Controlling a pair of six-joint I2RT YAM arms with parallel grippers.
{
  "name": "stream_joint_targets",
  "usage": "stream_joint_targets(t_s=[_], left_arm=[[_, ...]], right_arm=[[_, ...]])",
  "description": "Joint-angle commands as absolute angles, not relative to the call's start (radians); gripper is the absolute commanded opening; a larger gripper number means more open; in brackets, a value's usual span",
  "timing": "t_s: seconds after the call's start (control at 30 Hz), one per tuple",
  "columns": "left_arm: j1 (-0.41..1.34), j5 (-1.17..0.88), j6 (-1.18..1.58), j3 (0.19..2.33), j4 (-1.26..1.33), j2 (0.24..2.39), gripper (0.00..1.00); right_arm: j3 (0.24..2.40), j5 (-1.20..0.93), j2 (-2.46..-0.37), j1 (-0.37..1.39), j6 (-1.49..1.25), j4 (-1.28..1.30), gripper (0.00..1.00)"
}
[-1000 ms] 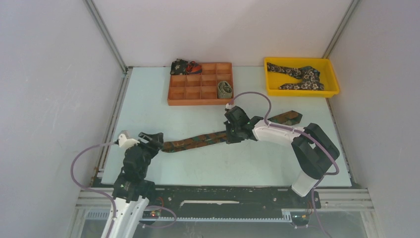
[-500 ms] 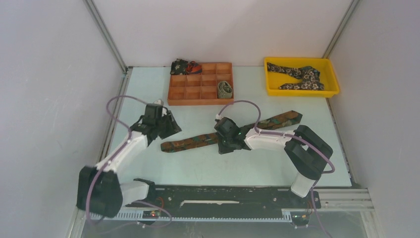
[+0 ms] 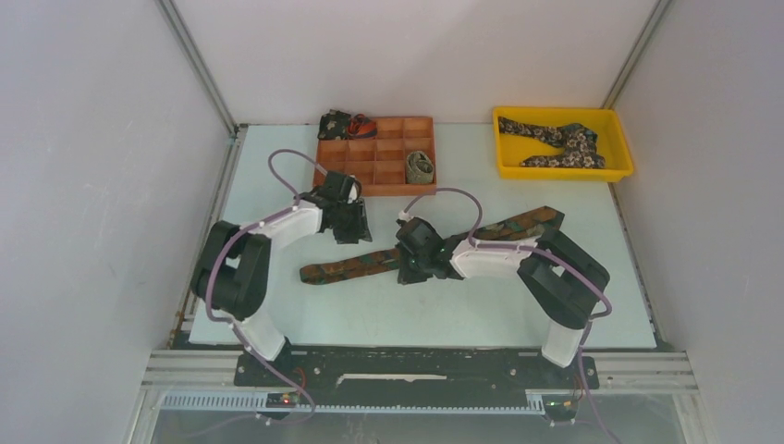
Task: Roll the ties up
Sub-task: Flatten out the tie at the center of the board.
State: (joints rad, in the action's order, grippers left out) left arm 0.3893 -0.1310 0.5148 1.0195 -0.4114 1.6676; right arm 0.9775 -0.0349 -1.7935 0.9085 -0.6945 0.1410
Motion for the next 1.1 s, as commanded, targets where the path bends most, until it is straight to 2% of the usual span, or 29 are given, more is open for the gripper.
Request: stream_joint_targets(t_s=[0.0, 0.4, 1.07], left_arm=[[0.42, -0.11, 0.472, 1.112, -0.443, 1.751, 0.45], [0.488, -0.071, 0.449, 1.145, -0.533, 1.851, 0.39], [0.572, -0.121, 0.48, 1.103, -0.607, 1.761, 0.34]], right_arm=[[0.985, -0.032, -1.854, 0.898, -0.697, 0.156, 0.03], [1.012, -0.082, -1.913, 0.849, -0.686, 0.127, 0.02], [1.015, -0.113, -1.952, 0.825, -0.687, 0.102, 0.02]])
